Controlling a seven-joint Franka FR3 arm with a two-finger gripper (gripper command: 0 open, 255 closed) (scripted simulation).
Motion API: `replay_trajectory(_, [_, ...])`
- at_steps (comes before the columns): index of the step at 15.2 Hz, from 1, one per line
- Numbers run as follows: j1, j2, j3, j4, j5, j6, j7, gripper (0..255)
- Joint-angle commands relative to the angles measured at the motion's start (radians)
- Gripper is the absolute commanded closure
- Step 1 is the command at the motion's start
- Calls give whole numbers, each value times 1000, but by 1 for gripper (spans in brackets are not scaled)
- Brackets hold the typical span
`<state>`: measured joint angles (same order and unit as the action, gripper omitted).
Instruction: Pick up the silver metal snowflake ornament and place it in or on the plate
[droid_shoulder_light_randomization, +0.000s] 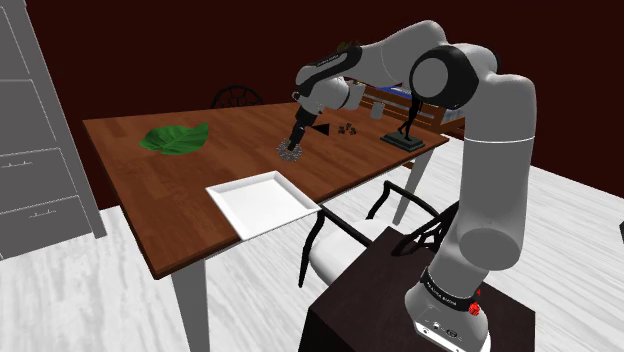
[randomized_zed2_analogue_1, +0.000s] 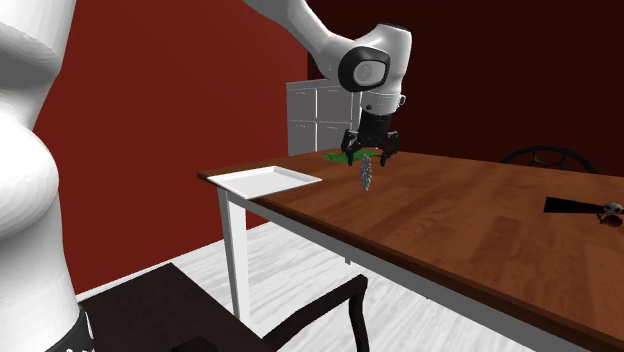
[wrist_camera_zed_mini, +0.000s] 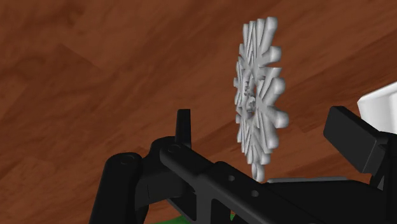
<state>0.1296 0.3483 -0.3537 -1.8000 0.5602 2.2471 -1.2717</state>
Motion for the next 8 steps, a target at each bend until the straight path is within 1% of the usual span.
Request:
replay_trajectory(1, [0, 0, 0, 0, 0, 0, 0, 0])
replay_trajectory(2, [0, 0, 0, 0, 0, 0, 0, 255])
replay_trajectory(8, [0, 0, 0, 0, 0, 0, 0, 255])
